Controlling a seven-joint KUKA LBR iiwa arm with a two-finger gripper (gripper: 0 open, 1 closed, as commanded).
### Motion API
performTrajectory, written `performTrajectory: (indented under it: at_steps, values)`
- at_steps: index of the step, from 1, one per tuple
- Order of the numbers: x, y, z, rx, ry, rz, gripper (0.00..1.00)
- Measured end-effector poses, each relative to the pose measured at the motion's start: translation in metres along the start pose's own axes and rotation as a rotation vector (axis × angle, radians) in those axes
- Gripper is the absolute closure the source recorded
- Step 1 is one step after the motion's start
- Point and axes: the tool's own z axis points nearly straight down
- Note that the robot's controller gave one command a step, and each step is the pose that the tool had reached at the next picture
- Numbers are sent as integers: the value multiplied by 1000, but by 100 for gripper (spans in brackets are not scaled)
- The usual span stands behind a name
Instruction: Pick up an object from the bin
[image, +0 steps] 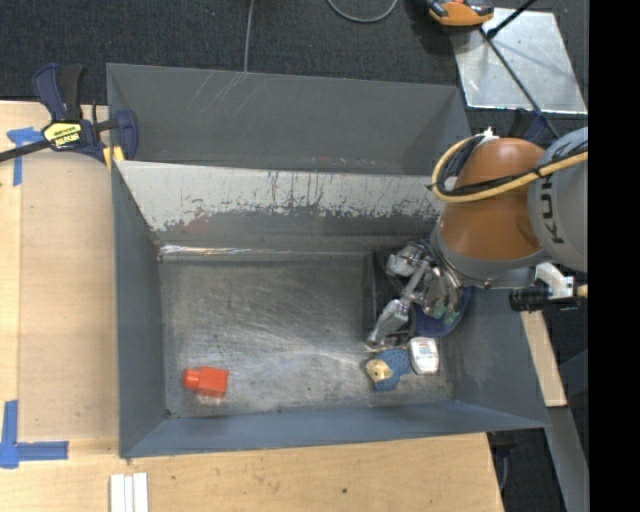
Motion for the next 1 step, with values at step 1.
performTrajectory:
  at_steps: [1]
  values:
    - [-4,0,1,-2,-8,35,0]
